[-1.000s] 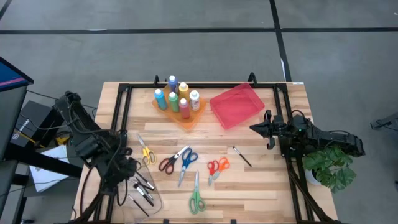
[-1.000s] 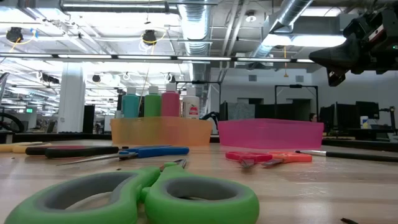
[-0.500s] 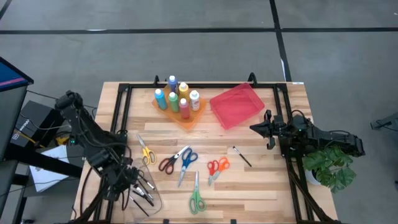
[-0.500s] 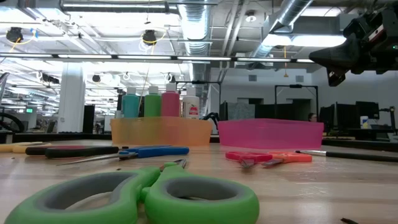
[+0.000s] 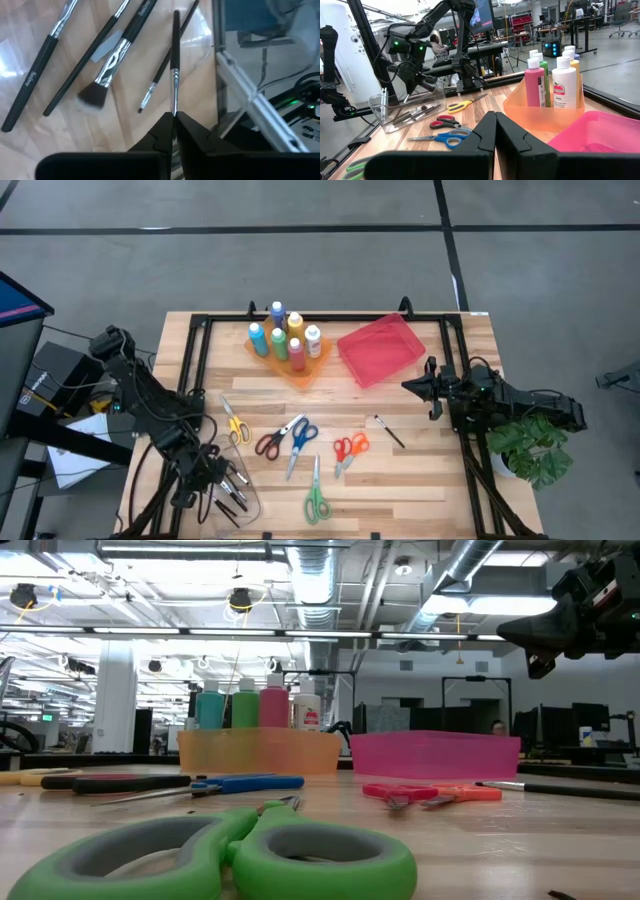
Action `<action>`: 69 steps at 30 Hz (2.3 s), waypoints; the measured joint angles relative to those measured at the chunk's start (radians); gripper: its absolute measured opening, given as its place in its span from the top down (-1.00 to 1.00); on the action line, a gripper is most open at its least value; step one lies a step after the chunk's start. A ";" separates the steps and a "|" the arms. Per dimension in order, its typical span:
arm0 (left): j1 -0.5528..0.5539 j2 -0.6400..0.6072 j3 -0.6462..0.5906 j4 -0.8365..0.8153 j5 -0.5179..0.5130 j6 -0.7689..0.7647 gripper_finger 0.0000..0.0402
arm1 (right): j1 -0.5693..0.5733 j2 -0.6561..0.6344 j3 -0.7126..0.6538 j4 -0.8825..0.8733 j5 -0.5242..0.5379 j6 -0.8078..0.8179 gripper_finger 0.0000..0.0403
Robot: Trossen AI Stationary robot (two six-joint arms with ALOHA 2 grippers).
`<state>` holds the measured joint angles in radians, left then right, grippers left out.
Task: Pick & Place Paint Supplies
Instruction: Put the makeup brush into the transparent bin
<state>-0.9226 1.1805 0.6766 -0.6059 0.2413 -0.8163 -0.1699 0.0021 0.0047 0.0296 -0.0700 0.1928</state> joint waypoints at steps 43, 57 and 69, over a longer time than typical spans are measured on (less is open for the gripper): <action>0.294 -0.305 -0.045 0.634 -0.486 0.529 0.97 | 0.000 0.000 0.000 0.000 0.000 0.000 1.00; 0.807 0.117 0.023 1.055 -0.327 0.872 1.00 | 0.000 0.000 0.000 0.000 0.000 0.000 1.00; 0.912 0.615 0.383 1.034 -0.261 0.880 1.00 | 0.000 0.000 0.000 0.000 0.000 0.000 1.00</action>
<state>-0.0106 1.7952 1.0599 0.4285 -0.0196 0.0636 -0.1696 0.0021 0.0048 0.0296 -0.0700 0.1928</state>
